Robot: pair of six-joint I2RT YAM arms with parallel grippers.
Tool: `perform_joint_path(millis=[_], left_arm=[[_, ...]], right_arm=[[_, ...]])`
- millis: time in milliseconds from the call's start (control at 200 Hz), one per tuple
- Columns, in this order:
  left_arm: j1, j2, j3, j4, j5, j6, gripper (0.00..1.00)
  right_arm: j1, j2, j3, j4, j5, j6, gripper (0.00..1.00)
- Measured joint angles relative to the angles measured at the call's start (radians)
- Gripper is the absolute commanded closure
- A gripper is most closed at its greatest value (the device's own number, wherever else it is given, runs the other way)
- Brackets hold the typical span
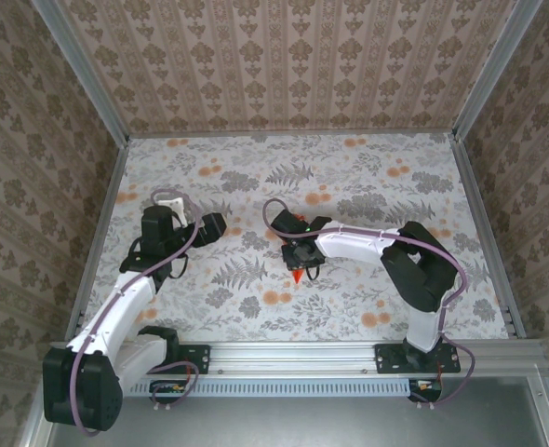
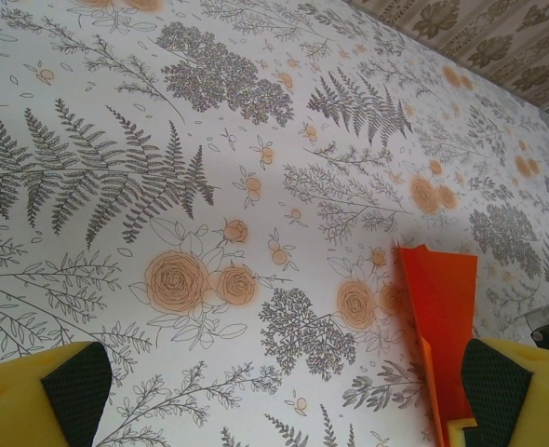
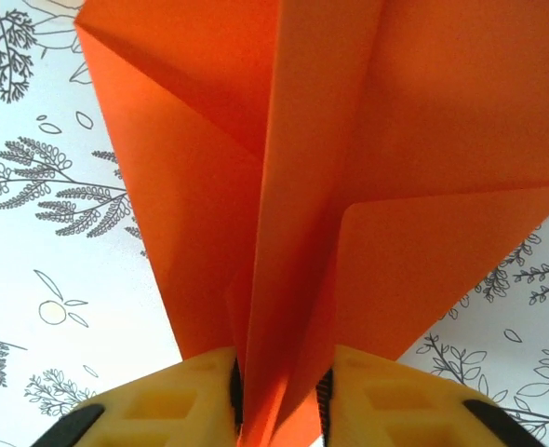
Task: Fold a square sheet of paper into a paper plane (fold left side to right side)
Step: Pick up the paper plane at the center of the table, then place the paper plane at the top-center of the table.
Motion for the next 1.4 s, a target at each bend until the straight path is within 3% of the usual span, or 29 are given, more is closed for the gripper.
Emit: perform_joint_path(millis=[205, 390, 540, 835, 1015, 1400], left_arm=[[0.001, 0.000, 0.000, -0.003, 0.000, 0.000, 0.00], [0.007, -0.012, 0.000, -0.031, 0.001, 0.001, 0.00], [0.007, -0.029, 0.000, -0.047, 0.008, 0.002, 0.00], [0.013, -0.031, 0.000, -0.058, 0.027, 0.015, 0.00], [0.013, -0.031, 0.000, -0.061, 0.027, 0.020, 0.00], [0.014, -0.020, 0.002, -0.068, 0.046, 0.020, 0.00]], right_arm=[[-0.020, 0.000, 0.000, 0.003, -0.008, 0.002, 1.00], [-0.080, 0.000, 0.019, 0.001, -0.034, -0.007, 0.99], [-0.179, 0.020, 0.129, -0.032, -0.042, -0.045, 0.98], [-0.367, 0.195, 0.367, -0.079, -0.045, -0.125, 0.97], [-0.388, 0.267, 0.422, -0.120, -0.049, -0.170, 0.95], [-0.390, 0.333, 0.489, -0.173, -0.065, -0.221, 0.79]])
